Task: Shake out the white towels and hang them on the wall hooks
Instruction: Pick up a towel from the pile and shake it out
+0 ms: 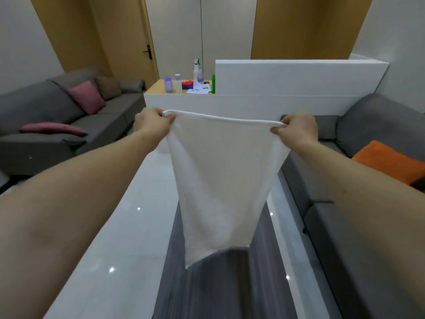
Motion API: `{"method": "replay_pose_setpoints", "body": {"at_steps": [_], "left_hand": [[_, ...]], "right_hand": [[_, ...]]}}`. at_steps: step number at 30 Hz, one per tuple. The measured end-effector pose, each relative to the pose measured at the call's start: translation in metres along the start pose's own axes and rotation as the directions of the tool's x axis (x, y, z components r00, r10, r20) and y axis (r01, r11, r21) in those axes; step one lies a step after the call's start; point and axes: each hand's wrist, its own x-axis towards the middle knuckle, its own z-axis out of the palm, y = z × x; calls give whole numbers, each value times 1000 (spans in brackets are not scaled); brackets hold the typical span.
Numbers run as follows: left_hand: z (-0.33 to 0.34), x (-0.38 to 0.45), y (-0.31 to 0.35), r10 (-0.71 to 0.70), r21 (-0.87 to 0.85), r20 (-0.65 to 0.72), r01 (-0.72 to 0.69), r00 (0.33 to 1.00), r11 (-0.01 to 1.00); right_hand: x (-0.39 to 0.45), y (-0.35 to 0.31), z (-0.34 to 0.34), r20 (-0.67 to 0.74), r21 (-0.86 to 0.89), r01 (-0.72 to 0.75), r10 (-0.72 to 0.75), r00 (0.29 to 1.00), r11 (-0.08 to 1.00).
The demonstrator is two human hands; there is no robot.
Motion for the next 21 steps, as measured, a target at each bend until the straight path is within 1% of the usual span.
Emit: {"method": "replay_pose_setpoints", "body": {"at_steps": [3, 5, 9, 12, 15, 18, 21], "left_hand": [[-5, 8, 17, 37, -49, -73, -40, 997, 998], [-6, 3, 18, 49, -116, -96, -60, 994, 991], [-10, -29, 2, 55, -219, -47, -64, 997, 974], [-15, -72, -31, 51, -197, -12, -52, 999, 979], [-20, -128, -77, 20, -135, 42, -14, 999, 991], [-24, -190, -130, -39, -83, 107, 48, 993, 995], [-32, -258, -185, -122, -7, 197, 125, 973, 992]], "right_hand": [[18, 3, -12, -53, 65, 44, -40, 998, 997], [16, 7, -15, -69, 108, 73, -66, 995, 991], [-22, 28, -14, -54, 100, 101, -96, 994, 990], [-70, 48, -10, -16, 98, 86, -85, 996, 991], [-132, 64, 2, 57, 99, 45, -50, 997, 994], [-204, 75, 18, 144, 120, -10, -7, 990, 993], [-286, 86, 33, 229, 112, -98, 70, 971, 989]]}}
